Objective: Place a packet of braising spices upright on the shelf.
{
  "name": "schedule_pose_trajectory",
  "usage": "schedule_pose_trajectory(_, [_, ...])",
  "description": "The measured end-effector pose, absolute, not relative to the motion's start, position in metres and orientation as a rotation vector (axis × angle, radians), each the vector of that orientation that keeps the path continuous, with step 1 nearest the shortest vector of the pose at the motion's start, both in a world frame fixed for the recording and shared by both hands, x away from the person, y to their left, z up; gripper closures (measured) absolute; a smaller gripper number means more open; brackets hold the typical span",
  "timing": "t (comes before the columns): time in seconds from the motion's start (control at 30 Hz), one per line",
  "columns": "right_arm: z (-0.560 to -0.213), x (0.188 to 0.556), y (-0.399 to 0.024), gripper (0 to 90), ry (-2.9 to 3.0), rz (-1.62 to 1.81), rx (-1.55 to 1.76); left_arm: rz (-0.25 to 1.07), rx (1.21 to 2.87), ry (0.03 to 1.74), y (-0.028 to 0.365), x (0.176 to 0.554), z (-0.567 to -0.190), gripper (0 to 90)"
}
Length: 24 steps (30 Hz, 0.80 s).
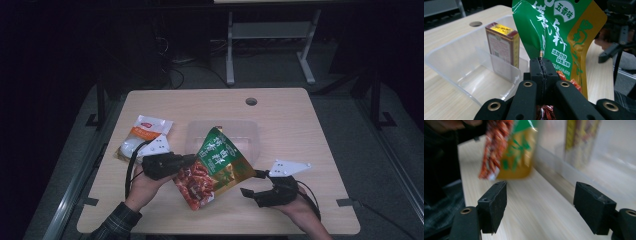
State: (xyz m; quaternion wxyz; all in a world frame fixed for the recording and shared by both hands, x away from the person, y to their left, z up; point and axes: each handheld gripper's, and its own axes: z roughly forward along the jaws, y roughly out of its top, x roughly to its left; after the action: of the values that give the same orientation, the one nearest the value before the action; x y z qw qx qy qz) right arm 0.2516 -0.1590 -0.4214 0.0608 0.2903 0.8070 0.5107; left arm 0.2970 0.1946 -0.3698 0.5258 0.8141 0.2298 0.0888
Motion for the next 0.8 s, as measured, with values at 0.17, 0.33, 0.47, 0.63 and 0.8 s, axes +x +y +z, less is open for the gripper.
schedule_pose_trajectory(0.17, [-0.418, 0.258, -0.144, 29.9, 2.41, 1.6, 0.871, 0.218, 1.912, 0.554, 0.195, 0.295, -0.368, 89.5])
schedule_pose_trajectory(0.33, [-0.416, 0.27, -0.135, 42.7, 2.375, 1.724, 0.89, 0.222, 1.9, 0.558, 0.195, 0.294, -0.369, 89.5])
schedule_pose_trajectory(0.47, [-0.416, 0.278, -0.126, 52.9, 2.384, 1.798, 0.894, 0.231, 1.882, 0.56, 0.195, 0.293, -0.369, 89.5])
schedule_pose_trajectory(0.63, [-0.414, 0.281, -0.119, 62.4, 2.36, 1.844, 0.882, 0.228, 1.878, 0.566, 0.195, 0.293, -0.37, 89.4])
schedule_pose_trajectory(0.8, [-0.414, 0.287, -0.122, 73.8, 2.382, 1.88, 0.852, 0.212, 1.864, 0.568, 0.196, 0.293, -0.374, 89.3])
